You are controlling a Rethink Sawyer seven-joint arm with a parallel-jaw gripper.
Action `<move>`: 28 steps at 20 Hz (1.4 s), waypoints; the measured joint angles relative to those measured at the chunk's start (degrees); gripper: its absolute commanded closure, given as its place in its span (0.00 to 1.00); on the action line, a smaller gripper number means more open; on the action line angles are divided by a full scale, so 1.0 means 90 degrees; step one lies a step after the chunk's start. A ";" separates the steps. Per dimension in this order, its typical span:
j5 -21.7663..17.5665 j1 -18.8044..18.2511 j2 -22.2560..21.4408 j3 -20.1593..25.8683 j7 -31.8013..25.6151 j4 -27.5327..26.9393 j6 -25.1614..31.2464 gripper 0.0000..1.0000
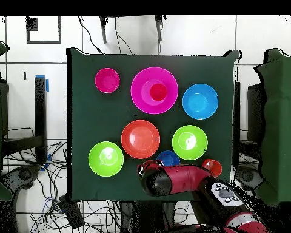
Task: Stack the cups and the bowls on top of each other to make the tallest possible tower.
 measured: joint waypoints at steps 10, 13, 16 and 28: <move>-0.0046 0.0223 0.0061 -0.0266 0.0000 -0.0029 -0.0103 0.00; -0.0046 0.0222 -0.0118 -0.0298 0.0000 -0.0029 -0.0103 0.00; -0.0046 0.0219 -0.0367 -0.0302 0.0000 -0.0032 -0.0103 0.00; -0.0049 0.0218 -0.0734 -0.0303 0.0000 -0.0208 -0.0102 0.00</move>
